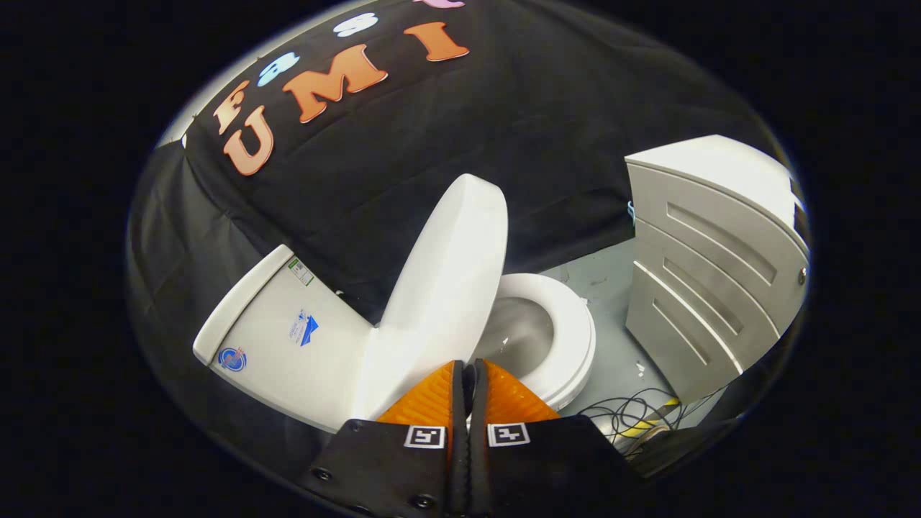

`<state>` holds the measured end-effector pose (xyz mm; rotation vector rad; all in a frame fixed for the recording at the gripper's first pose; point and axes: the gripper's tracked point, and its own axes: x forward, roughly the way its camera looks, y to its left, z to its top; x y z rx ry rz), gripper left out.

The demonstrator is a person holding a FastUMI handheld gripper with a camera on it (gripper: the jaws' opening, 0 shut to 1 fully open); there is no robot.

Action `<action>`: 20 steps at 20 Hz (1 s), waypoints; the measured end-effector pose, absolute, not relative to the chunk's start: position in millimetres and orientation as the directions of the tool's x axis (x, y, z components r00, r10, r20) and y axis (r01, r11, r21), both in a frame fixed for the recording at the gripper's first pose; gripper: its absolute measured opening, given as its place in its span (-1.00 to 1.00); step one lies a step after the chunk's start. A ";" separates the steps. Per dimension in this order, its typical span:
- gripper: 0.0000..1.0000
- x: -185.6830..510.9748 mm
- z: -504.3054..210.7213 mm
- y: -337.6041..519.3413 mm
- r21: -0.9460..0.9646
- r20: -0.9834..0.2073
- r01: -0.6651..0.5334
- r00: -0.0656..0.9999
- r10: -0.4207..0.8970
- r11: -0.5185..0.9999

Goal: Open the toilet lid.

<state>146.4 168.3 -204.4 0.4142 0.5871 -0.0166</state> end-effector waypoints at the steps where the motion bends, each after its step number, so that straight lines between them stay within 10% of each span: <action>1: -0.84 147.4 -199.4 173.1 0.364 -0.540 0.128 0.836 0.097 0.923; 20: -0.84 149.9 -128.7 239.3 0.077 -0.446 0.072 0.894 -0.030 0.994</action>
